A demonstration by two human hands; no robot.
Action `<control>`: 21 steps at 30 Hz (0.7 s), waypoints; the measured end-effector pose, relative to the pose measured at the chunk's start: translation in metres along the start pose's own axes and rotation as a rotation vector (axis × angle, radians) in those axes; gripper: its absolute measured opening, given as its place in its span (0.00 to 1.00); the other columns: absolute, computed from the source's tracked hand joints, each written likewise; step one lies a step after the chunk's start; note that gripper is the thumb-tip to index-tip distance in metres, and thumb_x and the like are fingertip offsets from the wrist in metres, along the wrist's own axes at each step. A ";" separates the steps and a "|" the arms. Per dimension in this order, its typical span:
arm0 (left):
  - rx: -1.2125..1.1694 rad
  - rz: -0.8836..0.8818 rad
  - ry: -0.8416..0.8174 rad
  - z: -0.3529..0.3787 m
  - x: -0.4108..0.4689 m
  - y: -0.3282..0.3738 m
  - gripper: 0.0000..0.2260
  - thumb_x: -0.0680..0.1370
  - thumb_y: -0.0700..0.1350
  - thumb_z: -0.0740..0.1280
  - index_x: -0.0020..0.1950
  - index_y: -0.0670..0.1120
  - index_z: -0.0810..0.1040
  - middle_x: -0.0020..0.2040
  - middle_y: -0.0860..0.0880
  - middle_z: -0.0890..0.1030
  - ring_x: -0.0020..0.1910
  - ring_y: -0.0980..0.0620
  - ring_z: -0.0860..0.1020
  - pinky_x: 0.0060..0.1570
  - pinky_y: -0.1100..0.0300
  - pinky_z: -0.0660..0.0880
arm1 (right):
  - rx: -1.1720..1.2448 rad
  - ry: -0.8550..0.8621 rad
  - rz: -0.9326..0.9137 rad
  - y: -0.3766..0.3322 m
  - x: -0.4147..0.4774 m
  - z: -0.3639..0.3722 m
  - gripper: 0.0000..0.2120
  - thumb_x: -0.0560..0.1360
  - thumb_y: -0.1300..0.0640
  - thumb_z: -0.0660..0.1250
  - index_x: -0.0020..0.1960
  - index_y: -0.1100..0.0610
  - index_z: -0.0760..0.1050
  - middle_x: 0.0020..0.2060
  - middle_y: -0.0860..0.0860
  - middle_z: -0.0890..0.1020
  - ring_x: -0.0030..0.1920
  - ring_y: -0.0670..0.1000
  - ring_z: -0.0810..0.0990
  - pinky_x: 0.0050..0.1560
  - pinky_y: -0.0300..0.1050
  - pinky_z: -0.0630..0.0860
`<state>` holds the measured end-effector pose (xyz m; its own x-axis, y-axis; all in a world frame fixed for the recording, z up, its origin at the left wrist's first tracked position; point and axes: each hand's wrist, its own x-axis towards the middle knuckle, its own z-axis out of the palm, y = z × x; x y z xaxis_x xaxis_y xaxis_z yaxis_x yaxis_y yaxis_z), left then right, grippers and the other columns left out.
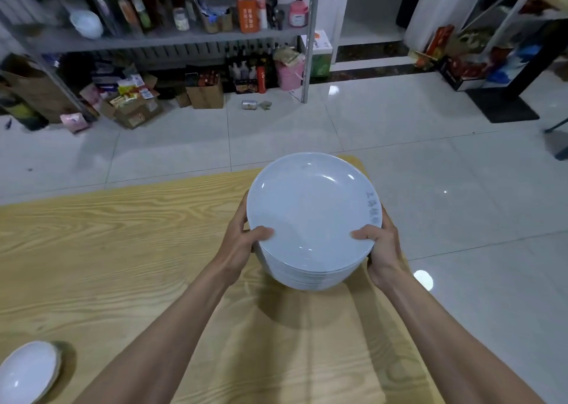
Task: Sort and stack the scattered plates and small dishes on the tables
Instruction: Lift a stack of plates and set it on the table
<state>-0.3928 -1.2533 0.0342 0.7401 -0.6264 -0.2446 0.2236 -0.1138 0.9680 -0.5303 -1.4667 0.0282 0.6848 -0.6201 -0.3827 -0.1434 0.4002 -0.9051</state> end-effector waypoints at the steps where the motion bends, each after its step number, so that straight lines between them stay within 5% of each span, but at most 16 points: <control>1: -0.002 -0.009 -0.001 0.005 0.009 -0.002 0.36 0.62 0.49 0.71 0.70 0.65 0.69 0.62 0.56 0.80 0.57 0.54 0.80 0.41 0.61 0.78 | -0.003 0.001 0.008 0.000 0.009 -0.004 0.32 0.56 0.64 0.67 0.58 0.46 0.80 0.53 0.52 0.85 0.49 0.55 0.83 0.46 0.51 0.76; 7: 0.011 -0.048 0.010 0.025 0.052 -0.017 0.36 0.63 0.48 0.70 0.70 0.64 0.69 0.63 0.55 0.79 0.59 0.51 0.80 0.45 0.55 0.78 | 0.007 -0.005 0.003 0.001 0.053 -0.025 0.31 0.56 0.64 0.67 0.57 0.46 0.81 0.52 0.52 0.85 0.47 0.53 0.84 0.39 0.47 0.79; 12: 0.013 -0.082 0.040 0.035 0.078 -0.023 0.37 0.61 0.50 0.71 0.70 0.62 0.70 0.62 0.54 0.80 0.59 0.47 0.80 0.54 0.39 0.77 | 0.027 -0.007 -0.016 0.003 0.079 -0.036 0.33 0.55 0.65 0.67 0.58 0.45 0.81 0.51 0.51 0.85 0.46 0.52 0.84 0.38 0.45 0.80; 21: -0.016 -0.043 0.045 0.040 0.110 -0.032 0.39 0.61 0.47 0.72 0.72 0.59 0.69 0.65 0.50 0.78 0.64 0.45 0.76 0.55 0.45 0.77 | 0.047 -0.005 -0.041 0.006 0.114 -0.042 0.33 0.54 0.66 0.68 0.58 0.48 0.81 0.51 0.52 0.85 0.46 0.53 0.84 0.38 0.46 0.79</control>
<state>-0.3437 -1.3494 -0.0220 0.7573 -0.5860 -0.2884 0.2655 -0.1272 0.9557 -0.4829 -1.5637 -0.0286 0.6933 -0.6329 -0.3446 -0.0818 0.4060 -0.9102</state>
